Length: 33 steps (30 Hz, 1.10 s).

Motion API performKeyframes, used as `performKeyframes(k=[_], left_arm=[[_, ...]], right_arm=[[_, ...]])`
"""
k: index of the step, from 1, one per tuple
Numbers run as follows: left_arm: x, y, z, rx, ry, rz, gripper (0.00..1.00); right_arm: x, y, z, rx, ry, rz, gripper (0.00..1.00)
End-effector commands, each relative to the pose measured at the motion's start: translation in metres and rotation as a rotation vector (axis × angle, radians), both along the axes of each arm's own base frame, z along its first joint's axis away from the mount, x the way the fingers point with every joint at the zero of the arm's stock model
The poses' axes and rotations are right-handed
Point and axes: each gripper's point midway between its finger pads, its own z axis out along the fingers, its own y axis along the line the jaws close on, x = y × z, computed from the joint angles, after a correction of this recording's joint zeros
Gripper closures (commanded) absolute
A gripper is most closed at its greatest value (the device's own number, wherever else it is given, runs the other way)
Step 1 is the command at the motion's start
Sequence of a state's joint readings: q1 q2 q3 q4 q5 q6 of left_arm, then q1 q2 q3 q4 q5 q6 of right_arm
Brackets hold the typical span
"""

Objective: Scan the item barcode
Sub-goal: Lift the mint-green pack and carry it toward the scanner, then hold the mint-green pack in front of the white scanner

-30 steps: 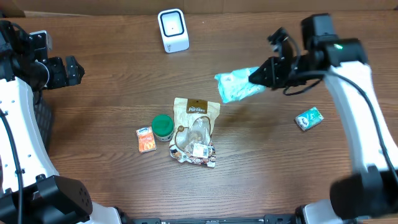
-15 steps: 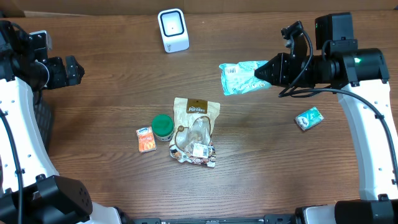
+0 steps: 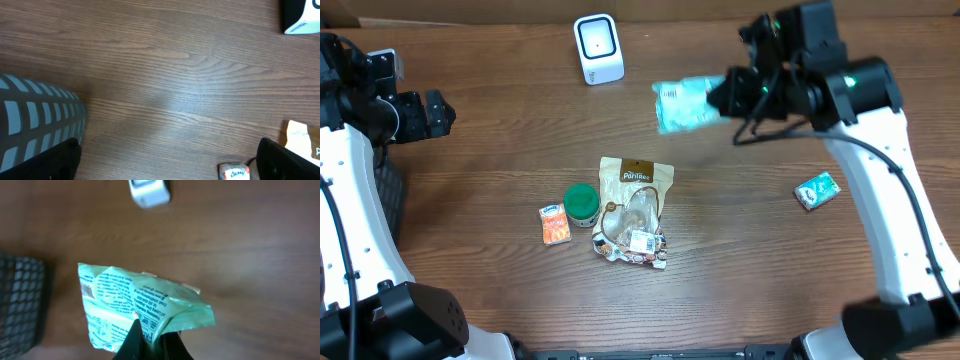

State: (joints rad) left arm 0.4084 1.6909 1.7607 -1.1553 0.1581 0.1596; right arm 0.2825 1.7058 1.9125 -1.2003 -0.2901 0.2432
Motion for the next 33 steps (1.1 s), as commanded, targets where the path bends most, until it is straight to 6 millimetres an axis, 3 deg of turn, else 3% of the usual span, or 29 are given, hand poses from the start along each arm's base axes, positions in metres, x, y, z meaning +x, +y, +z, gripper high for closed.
performKeyframes(k=[1, 5, 11, 18, 22, 33], left_arm=[[0.002, 0.003, 0.004, -0.009, -0.015, 0.013, 0.0], [0.002, 0.003, 0.004, -0.009, -0.015, 0.013, 0.0], [0.002, 0.003, 0.004, -0.009, -0.015, 0.013, 0.01], [0.002, 0.003, 0.004, -0.009, -0.015, 0.013, 0.0], [0.002, 0.003, 0.004, -0.009, -0.015, 0.013, 0.0], [0.002, 0.003, 0.004, -0.009, -0.015, 0.013, 0.01]], right_arm=[[0.04, -0.011, 0.034, -0.156, -0.181, -0.128, 0.96], [0.084, -0.013, 0.059, -0.379, -0.423, -0.209, 0.96], [0.132, 0.011, 0.075, -0.655, -0.689, -0.208, 0.96], [0.184, 0.035, 0.045, -0.885, -0.815, -0.068, 0.96], [0.207, 0.05, 0.034, -0.929, -0.899, -0.033, 0.96], [0.242, 0.118, -0.016, -0.996, -1.126, 0.272, 0.96]])
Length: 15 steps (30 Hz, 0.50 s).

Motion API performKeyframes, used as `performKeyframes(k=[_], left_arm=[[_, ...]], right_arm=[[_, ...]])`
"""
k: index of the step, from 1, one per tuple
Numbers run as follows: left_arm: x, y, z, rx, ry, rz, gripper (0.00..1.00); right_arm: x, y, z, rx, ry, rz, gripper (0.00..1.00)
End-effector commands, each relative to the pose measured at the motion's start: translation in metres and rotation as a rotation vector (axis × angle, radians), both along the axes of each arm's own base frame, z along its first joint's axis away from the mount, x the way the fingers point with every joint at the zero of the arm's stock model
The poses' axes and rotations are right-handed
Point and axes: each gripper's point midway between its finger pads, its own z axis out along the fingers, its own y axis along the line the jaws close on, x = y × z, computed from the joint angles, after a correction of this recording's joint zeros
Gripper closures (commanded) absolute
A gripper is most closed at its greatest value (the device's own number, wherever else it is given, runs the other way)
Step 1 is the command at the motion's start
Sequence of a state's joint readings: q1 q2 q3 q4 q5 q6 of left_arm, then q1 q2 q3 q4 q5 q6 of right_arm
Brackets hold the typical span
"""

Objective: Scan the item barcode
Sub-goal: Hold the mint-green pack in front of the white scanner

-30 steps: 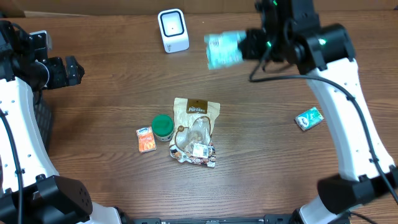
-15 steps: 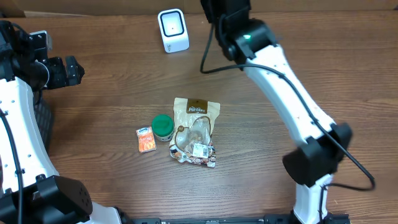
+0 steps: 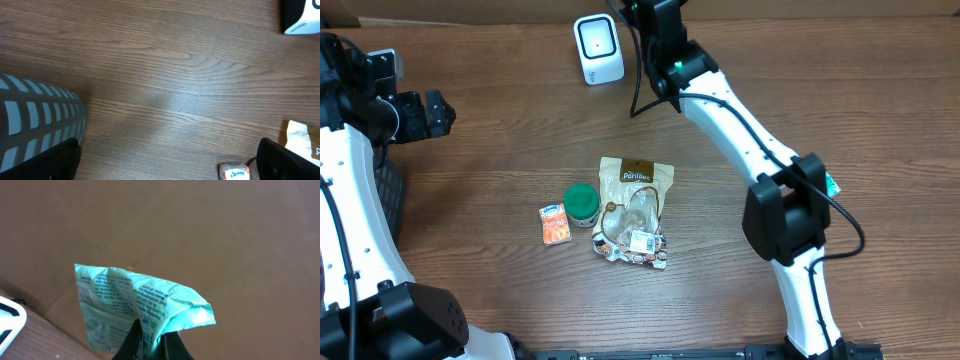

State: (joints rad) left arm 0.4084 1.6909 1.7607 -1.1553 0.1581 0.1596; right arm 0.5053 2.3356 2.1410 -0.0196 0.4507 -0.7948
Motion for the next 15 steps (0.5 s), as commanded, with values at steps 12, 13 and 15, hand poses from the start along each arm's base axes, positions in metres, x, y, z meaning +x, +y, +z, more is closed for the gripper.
performKeyframes(k=[12, 13, 15], left_arm=[[0.002, 0.003, 0.004, -0.009, -0.015, 0.013, 0.01], [0.002, 0.003, 0.004, -0.009, -0.015, 0.013, 0.0], [0.002, 0.003, 0.004, -0.009, -0.015, 0.013, 0.0]], right_arm=[[0.014, 0.039, -0.067, -0.255, -0.004, 0.152, 0.96], [0.014, 0.041, -0.069, -0.255, -0.003, 0.155, 0.96], [0.012, 0.045, -0.07, -0.255, -0.002, 0.169, 0.96]])
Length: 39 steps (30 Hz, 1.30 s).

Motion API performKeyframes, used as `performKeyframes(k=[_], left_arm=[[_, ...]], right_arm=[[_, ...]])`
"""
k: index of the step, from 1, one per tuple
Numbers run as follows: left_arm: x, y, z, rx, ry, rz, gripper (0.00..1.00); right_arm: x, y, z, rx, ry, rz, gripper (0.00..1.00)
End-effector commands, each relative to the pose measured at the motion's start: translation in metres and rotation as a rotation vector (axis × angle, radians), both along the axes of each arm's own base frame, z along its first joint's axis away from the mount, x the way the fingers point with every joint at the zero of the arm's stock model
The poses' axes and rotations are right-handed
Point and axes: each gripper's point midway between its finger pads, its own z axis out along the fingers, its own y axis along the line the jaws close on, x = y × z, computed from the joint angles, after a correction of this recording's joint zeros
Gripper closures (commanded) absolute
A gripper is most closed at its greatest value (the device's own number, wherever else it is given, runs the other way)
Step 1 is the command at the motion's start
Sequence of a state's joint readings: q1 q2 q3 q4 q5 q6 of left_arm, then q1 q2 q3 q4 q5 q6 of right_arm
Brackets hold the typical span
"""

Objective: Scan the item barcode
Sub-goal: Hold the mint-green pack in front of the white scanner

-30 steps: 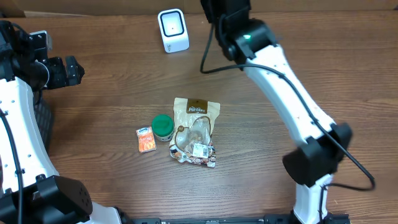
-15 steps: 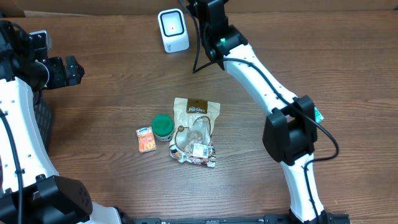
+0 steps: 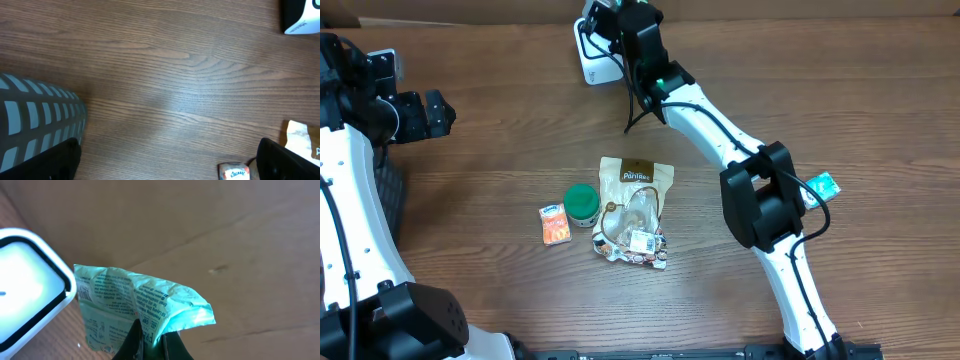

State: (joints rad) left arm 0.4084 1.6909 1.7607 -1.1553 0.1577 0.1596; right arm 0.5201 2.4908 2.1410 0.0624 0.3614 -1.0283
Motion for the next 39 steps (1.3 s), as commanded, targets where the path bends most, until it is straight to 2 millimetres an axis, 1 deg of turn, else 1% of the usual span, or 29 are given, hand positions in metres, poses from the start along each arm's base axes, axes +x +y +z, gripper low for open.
performKeyframes(k=[1, 4, 8, 11, 16, 25, 27, 29, 32, 34, 35, 37, 39], left_arm=[[0.002, 0.003, 0.004, -0.009, -0.016, 0.013, 0.0], [0.002, 0.003, 0.004, -0.009, -0.016, 0.013, 0.0], [0.002, 0.003, 0.004, -0.009, -0.016, 0.013, 0.0], [0.002, 0.003, 0.004, -0.009, -0.016, 0.013, 0.0], [0.002, 0.003, 0.004, -0.009, -0.016, 0.013, 0.0], [0.002, 0.003, 0.004, -0.009, -0.016, 0.013, 0.0], [0.002, 0.003, 0.004, -0.009, -0.016, 0.013, 0.01], [0.002, 0.003, 0.004, -0.009, -0.016, 0.013, 0.0], [0.002, 0.003, 0.004, -0.009, -0.016, 0.013, 0.0], [0.002, 0.003, 0.004, -0.009, -0.016, 0.013, 0.0], [0.002, 0.003, 0.004, -0.009, -0.016, 0.013, 0.0], [0.002, 0.003, 0.004, -0.009, -0.016, 0.013, 0.01], [0.002, 0.003, 0.004, -0.009, -0.016, 0.013, 0.0]], right_arm=[[-0.003, 0.014, 0.017, -0.001, -0.039, 0.046, 0.96], [-0.008, 0.026, 0.016, -0.01, -0.039, 0.09, 0.96], [-0.012, 0.037, 0.014, -0.038, -0.043, 0.122, 0.96], [-0.015, 0.043, 0.005, -0.045, -0.028, 0.132, 0.96], [-0.015, 0.045, -0.004, -0.078, -0.026, 0.141, 0.96], [-0.015, 0.047, 0.005, -0.063, -0.051, 0.141, 0.96], [-0.016, 0.046, 0.013, -0.059, -0.058, 0.137, 0.96], [-0.018, 0.045, 0.03, -0.041, -0.076, 0.135, 0.96], [-0.022, 0.034, 0.073, 0.062, -0.106, 0.11, 0.96], [-0.029, 0.02, 0.106, 0.152, -0.1, 0.086, 0.96], [-0.033, 0.013, 0.118, 0.186, -0.088, 0.073, 0.96], [-0.042, -0.005, 0.138, 0.256, -0.04, 0.041, 0.96], [-0.055, -0.028, 0.154, 0.35, 0.035, -0.012, 0.96]])
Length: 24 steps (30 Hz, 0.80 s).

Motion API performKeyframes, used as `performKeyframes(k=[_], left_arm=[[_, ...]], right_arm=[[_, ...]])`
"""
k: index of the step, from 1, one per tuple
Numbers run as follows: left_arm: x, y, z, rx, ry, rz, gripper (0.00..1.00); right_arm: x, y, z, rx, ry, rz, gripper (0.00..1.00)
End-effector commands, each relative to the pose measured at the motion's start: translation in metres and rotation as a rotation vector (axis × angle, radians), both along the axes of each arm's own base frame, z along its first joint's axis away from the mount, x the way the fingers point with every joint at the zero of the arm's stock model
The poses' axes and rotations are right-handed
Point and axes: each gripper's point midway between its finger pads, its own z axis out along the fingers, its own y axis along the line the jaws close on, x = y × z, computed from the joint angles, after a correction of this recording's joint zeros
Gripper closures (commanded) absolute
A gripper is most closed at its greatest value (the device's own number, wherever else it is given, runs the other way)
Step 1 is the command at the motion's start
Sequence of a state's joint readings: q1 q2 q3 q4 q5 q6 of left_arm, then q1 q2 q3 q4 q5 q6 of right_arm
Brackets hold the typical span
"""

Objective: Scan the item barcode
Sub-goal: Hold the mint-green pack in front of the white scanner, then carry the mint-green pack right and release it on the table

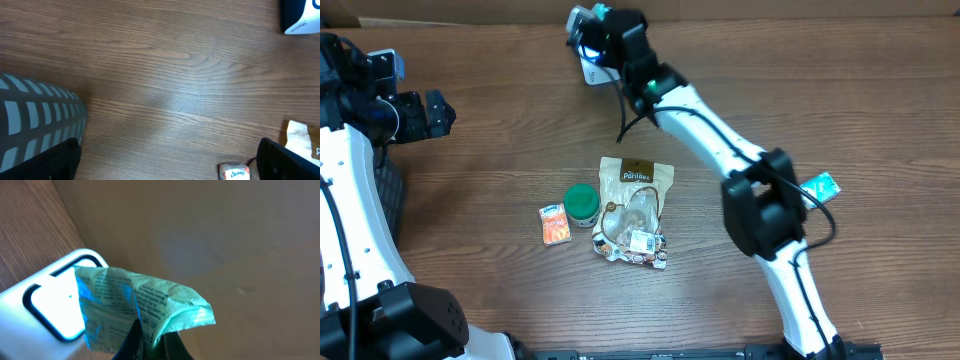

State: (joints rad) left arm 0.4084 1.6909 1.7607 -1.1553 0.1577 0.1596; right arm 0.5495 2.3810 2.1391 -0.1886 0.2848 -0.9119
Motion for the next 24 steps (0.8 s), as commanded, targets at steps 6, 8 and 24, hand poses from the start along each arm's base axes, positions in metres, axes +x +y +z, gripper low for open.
performKeyframes(k=[6, 8, 24], left_arm=[[0.002, 0.003, 0.004, -0.009, -0.016, 0.013, 0.01], [0.002, 0.003, 0.004, -0.009, -0.016, 0.013, 0.0], [0.002, 0.003, 0.004, -0.009, -0.016, 0.013, 0.0]], right_arm=[[-0.072, -0.128, 0.148, 0.634, 0.235, -0.353, 0.96], [-0.095, -0.151, 0.138, 0.724, 0.391, -0.421, 0.96], [-0.215, -0.325, -0.063, 0.698, 1.117, -1.229, 0.96]])
